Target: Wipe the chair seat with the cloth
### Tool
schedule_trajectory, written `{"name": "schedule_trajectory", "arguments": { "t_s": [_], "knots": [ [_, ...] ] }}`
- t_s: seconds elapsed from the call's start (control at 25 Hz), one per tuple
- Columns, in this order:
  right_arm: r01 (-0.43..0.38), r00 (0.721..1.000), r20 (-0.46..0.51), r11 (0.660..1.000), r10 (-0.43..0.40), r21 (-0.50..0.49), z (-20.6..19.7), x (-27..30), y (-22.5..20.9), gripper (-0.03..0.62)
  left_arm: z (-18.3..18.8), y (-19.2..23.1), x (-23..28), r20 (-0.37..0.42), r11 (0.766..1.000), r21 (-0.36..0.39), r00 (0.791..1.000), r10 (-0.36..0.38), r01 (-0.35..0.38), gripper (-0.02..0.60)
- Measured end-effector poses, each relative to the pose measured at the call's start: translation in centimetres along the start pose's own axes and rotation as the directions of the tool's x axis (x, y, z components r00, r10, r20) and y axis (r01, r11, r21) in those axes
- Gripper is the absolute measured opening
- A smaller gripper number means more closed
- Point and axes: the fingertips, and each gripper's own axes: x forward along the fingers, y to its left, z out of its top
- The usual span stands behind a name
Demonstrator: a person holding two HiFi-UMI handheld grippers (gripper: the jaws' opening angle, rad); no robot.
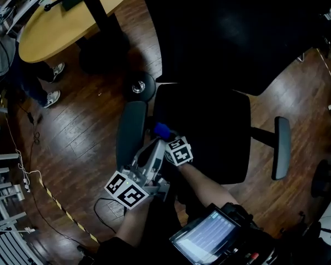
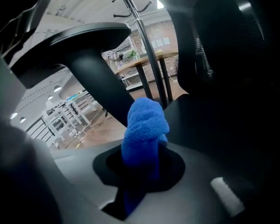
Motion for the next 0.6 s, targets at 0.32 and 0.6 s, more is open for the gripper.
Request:
{"name": "schedule_trajectory", "arguments": {
  "t_s": [0.32,0.6],
  "knots": [
    [0.234,0.972,-0.037,0.971,-0.232,0.043,-4.3,-6.8,-10.6,0.049,0.2,0.1,0.2,-0.011,1.000,0.028,1.000,-0.003,0.004,-0.006],
    [0.534,0.846,-0.108,0.828,-0.523,0.173,-10.9,-21.1,-22.0,0.049,-0.4,-0.1,0.8,-0.027,0.999,0.023,0.999,-0.026,0.027,-0.006]
  ]
}}
